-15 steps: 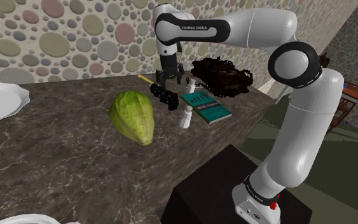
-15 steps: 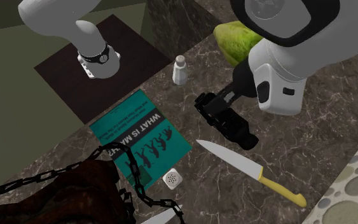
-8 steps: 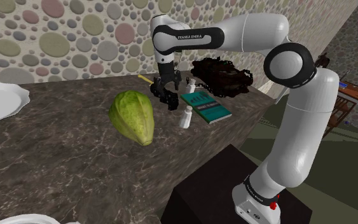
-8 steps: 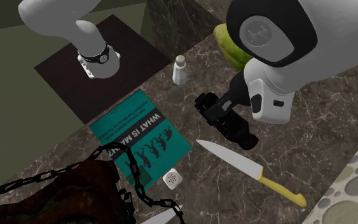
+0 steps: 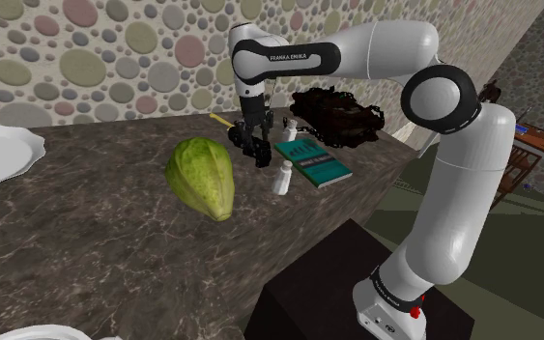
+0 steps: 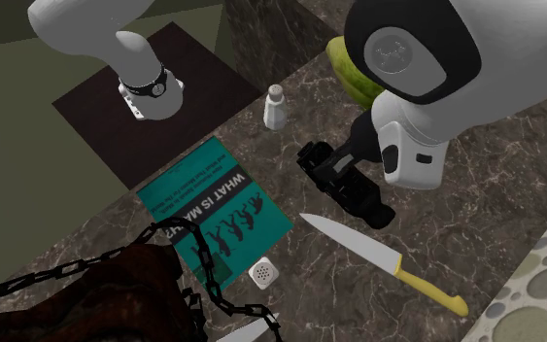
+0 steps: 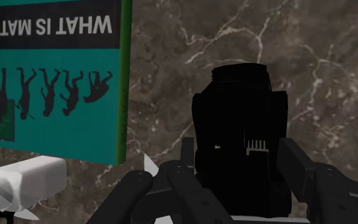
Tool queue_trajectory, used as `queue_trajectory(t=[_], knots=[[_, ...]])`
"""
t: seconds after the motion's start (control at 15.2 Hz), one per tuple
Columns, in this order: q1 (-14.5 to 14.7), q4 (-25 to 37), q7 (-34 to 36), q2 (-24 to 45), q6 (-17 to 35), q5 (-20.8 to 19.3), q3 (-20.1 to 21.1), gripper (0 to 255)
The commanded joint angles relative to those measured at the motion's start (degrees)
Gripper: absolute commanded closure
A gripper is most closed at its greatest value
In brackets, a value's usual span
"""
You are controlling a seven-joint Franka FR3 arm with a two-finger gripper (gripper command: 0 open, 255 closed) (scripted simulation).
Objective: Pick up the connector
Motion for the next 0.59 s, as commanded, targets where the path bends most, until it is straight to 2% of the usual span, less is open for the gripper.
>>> queue_trajectory(t=[0.0,0.13,0.53], knots=[[0.0,-0.1,0.0,0.1,0.0,0.0,0.0,255],[0.0,0.0,0.0,0.2,0.0,0.0,0.0,255],[0.2,3.8,-0.5,-0.4,-4.3,0.2,0.1,255]])
